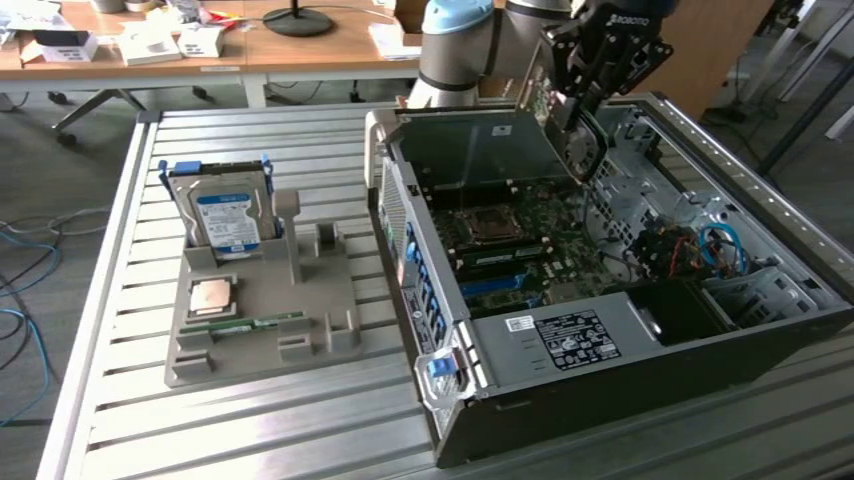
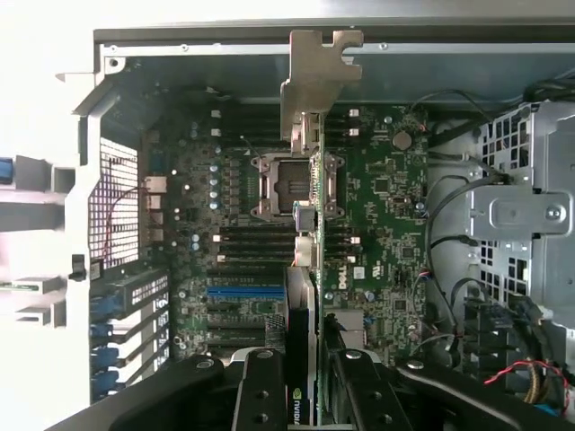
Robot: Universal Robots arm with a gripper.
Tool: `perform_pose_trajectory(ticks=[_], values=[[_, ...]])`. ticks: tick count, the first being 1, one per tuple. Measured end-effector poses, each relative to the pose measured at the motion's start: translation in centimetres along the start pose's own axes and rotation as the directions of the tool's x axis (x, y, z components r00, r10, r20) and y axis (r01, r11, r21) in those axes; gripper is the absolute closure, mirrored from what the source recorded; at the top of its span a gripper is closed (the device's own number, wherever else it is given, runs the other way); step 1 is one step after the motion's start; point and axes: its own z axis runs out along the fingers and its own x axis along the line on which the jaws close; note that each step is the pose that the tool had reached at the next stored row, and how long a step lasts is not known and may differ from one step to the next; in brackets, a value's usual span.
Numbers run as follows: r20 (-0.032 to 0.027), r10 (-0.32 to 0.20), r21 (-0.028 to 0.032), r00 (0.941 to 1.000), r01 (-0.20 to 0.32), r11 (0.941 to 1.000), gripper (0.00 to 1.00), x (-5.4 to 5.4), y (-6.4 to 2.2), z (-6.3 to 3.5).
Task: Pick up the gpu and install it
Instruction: 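Pick up the gpu and move the gpu toward the slot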
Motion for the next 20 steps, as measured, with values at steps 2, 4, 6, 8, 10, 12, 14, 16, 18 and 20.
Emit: perform_pose_trajectory(ticks=[2,4,6,8,10,12,14,16,18,20], values=[[0.0,-0.001,0.0,1.0,0.001,1.0,0.74,-0.4,0.01,-0.01],[0.0,-0.002,0.0,1.0,0.002,1.0,0.74,-0.7,0.02,-0.03],[-0.0001,-0.003,0.0,1.0,0.003,1.0,0.74,-1.1,0.03,-0.04],[-0.0002,-0.005,0.0,1.0,0.005,1.0,0.74,-1.5,0.05,-0.05],[-0.0004,-0.008,0.0003,1.0,0.008,1.0,0.74,-1.8,0.06,-0.07],[-0.0007,-0.013,0.0006,0.9999,0.013,0.9999,0.74,-2.0,0.06,-0.08],[-0.001,-0.02,0.0008,0.9998,0.02,0.9998,0.74,-2.3,0.07,-0.09],[-0.002,-0.039,0.0016,0.9992,0.039,0.9992,0.74,-3.1,0.09,-0.12],[-0.002,-0.039,0.0016,0.9992,0.039,0.9992,0.74,-3.6,0.11,-0.14],[-0.002,-0.04,0.0015,0.9992,0.04,0.9992,0.74,-4.0,0.11,-0.16]])
